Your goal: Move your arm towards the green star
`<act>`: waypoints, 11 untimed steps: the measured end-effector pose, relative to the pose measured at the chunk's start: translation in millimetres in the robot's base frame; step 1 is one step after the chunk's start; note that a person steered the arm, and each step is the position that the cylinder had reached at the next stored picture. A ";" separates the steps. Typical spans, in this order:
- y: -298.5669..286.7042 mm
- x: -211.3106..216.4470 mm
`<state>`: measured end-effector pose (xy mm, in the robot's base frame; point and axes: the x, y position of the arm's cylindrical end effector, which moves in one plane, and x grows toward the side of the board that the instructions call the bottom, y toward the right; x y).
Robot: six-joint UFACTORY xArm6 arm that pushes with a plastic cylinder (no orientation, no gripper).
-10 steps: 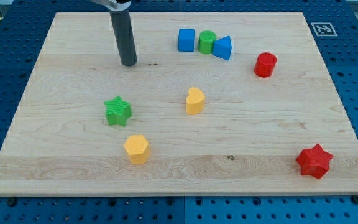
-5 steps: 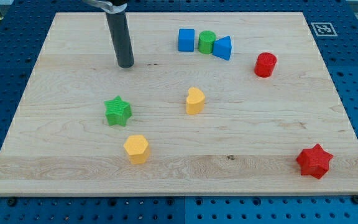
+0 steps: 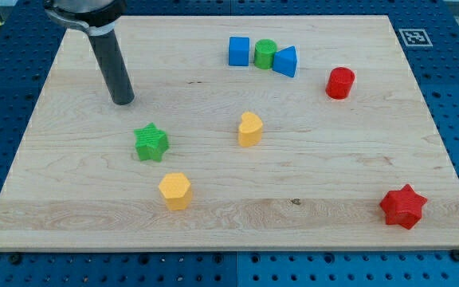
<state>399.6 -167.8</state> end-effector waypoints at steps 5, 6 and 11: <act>-12.5 28.2; -14.0 30.9; -26.7 90.2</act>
<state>489.7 -194.5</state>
